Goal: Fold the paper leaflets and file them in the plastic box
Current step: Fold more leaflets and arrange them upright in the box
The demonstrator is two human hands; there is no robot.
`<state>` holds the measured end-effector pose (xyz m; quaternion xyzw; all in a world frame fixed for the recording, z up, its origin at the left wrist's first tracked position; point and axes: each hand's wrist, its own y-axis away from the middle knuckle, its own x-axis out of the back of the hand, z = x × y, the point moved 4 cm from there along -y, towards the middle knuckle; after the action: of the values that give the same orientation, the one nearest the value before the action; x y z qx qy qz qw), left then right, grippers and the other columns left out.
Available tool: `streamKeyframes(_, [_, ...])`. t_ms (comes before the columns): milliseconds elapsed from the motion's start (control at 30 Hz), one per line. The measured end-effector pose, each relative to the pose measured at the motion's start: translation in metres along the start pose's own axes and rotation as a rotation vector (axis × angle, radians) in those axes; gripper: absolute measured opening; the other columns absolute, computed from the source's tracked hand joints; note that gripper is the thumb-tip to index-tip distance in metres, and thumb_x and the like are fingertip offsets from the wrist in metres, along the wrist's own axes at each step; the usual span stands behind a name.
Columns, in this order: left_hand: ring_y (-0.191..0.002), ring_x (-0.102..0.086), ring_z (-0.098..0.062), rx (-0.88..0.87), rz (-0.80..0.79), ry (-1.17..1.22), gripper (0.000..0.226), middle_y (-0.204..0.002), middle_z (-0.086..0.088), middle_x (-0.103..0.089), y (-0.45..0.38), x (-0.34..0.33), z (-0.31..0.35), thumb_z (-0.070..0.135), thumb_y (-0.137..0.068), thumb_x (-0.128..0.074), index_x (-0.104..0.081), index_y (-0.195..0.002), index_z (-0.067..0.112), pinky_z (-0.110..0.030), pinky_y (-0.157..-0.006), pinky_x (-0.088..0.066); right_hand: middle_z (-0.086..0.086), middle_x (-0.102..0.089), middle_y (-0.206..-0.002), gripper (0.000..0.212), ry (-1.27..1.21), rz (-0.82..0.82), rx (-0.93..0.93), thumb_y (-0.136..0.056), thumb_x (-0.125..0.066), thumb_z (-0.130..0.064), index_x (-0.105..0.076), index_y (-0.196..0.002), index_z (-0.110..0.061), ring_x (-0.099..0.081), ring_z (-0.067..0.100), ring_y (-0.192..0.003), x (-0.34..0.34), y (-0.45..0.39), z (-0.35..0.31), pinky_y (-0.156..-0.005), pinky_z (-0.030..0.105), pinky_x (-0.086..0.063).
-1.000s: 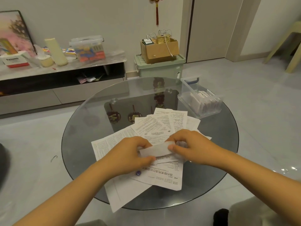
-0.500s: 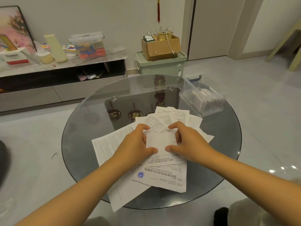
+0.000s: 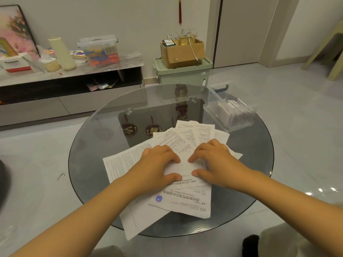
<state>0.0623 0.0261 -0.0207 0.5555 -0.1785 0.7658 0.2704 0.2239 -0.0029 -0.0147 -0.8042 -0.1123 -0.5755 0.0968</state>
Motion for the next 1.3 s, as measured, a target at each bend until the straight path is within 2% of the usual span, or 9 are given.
streamKeyframes(200, [-0.112, -0.043, -0.003, -0.055, 0.02, -0.037, 0.037, -0.118, 0.018, -0.052, 0.0, 0.005, 0.002, 0.054, -0.087, -0.053, -0.058, -0.118, 0.035, -0.029, -0.105, -0.026, -0.015, -0.052, -0.122, 0.043, 0.051, 0.01, 0.039, -0.083, -0.058, -0.054, -0.057, -0.121, -0.034, -0.033, 0.009, -0.115, 0.003, 0.001, -0.002, -0.093, 0.024, -0.022])
streamKeyframes(367, [-0.089, -0.051, -0.003, -0.03, 0.112, 0.069, 0.023, -0.092, 0.019, -0.057, -0.005, 0.009, 0.0, 0.037, -0.094, -0.048, -0.067, -0.1, 0.027, -0.031, -0.091, -0.041, -0.01, -0.064, -0.104, 0.029, 0.007, 0.055, 0.02, -0.091, -0.048, -0.044, -0.068, -0.106, -0.029, -0.041, 0.011, -0.103, 0.008, -0.002, -0.003, -0.084, 0.024, -0.024])
streamKeyframes(500, [-0.096, -0.051, -0.006, 0.044, 0.135, 0.088, 0.019, -0.106, 0.015, -0.061, -0.011, 0.006, -0.002, 0.033, -0.094, -0.051, -0.061, -0.109, 0.029, -0.026, -0.085, -0.043, -0.003, -0.066, -0.096, 0.025, -0.05, 0.109, -0.071, -0.093, -0.049, -0.034, -0.068, -0.098, -0.019, -0.048, 0.016, -0.094, 0.008, -0.009, -0.002, -0.075, 0.024, -0.027])
streamKeyframes(600, [-0.094, -0.046, -0.006, 0.09, 0.134, 0.116, 0.027, -0.11, 0.017, -0.054, -0.015, 0.004, -0.004, 0.033, -0.091, -0.058, -0.055, -0.117, 0.03, -0.024, -0.087, -0.041, -0.004, -0.063, -0.099, 0.017, -0.103, 0.128, -0.148, -0.091, -0.054, -0.03, -0.064, -0.102, -0.022, -0.051, 0.016, -0.096, 0.006, -0.015, 0.0, -0.076, 0.026, -0.036])
streamKeyframes(700, [-0.091, -0.041, -0.004, 0.136, 0.122, 0.152, 0.036, -0.112, 0.014, -0.048, -0.018, 0.001, -0.005, 0.031, -0.089, -0.062, -0.051, -0.123, 0.029, -0.019, -0.085, -0.036, -0.008, -0.058, -0.102, 0.028, -0.122, 0.107, -0.181, -0.087, -0.062, -0.029, -0.056, -0.114, -0.03, -0.047, 0.013, -0.096, 0.002, -0.019, 0.004, -0.084, 0.028, -0.041])
streamKeyframes(933, [-0.102, -0.043, -0.007, 0.219, 0.113, 0.206, 0.031, -0.109, 0.011, -0.039, -0.021, 0.002, -0.012, 0.026, -0.084, -0.068, -0.056, -0.112, 0.03, -0.019, -0.088, -0.035, -0.008, -0.051, -0.112, 0.031, -0.069, -0.008, -0.14, -0.089, -0.061, -0.027, -0.059, -0.119, -0.034, -0.039, 0.015, -0.11, 0.003, -0.022, 0.008, -0.093, 0.027, -0.033])
streamKeyframes(1033, [-0.095, -0.043, -0.007, 0.198, 0.153, 0.166, 0.016, -0.098, 0.013, -0.042, -0.02, 0.006, -0.008, 0.025, -0.082, -0.07, -0.056, -0.088, 0.032, -0.019, -0.083, -0.036, -0.007, -0.052, -0.121, 0.035, -0.031, -0.057, -0.134, -0.09, -0.06, -0.027, -0.058, -0.123, -0.034, -0.037, 0.016, -0.113, 0.005, -0.021, 0.009, -0.095, 0.027, -0.031])
streamKeyframes(1100, [-0.087, -0.046, -0.007, 0.148, 0.17, 0.127, 0.013, -0.089, 0.015, -0.046, -0.018, 0.007, -0.005, 0.022, -0.084, -0.068, -0.058, -0.081, 0.03, -0.019, -0.076, -0.037, -0.007, -0.054, -0.121, 0.036, -0.029, -0.074, -0.136, -0.089, -0.061, -0.028, -0.057, -0.124, -0.033, -0.036, 0.015, -0.113, 0.008, -0.019, 0.01, -0.095, 0.028, -0.032])
streamKeyframes(1300, [-0.09, -0.051, -0.006, 0.048, 0.185, 0.037, 0.013, -0.098, 0.012, -0.059, -0.015, 0.004, 0.002, 0.025, -0.092, -0.055, -0.068, -0.097, 0.025, -0.024, -0.088, -0.042, -0.007, -0.055, -0.119, 0.041, -0.097, -0.107, -0.12, -0.085, -0.065, -0.025, -0.057, -0.125, -0.031, -0.037, 0.012, -0.115, 0.011, -0.004, 0.01, -0.097, 0.028, -0.037])
